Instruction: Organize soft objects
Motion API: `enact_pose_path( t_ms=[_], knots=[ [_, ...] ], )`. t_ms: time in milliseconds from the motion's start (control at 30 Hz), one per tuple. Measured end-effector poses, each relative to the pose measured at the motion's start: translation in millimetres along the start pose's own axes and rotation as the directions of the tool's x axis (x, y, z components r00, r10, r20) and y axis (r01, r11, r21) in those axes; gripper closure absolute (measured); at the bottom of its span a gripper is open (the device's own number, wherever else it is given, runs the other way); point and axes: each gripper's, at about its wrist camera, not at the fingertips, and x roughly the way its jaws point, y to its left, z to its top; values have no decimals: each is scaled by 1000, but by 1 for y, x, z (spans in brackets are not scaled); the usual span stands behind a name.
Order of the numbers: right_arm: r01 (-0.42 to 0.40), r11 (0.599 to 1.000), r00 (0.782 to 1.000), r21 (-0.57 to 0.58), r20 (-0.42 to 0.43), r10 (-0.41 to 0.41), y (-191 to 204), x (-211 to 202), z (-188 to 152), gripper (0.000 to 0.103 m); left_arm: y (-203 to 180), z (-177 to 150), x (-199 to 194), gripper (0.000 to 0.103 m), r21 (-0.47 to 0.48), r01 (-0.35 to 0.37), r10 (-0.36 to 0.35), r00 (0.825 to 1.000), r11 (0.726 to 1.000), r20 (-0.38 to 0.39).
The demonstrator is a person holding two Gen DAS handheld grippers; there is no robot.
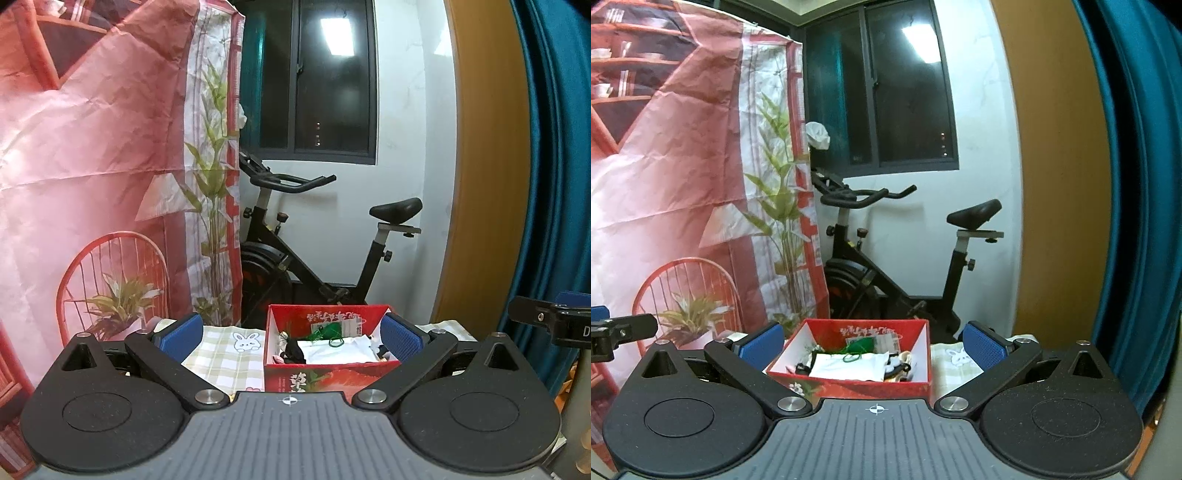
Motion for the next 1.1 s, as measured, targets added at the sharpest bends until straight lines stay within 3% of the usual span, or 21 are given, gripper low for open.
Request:
enact_pose_path(
  t_ms=[1100],
  knots=[
    [24, 1000, 999, -3, -42, -24, -1, 12, -3, 0, 7, 1, -5, 0, -4, -26, 26, 1000, 1000, -5]
  ],
)
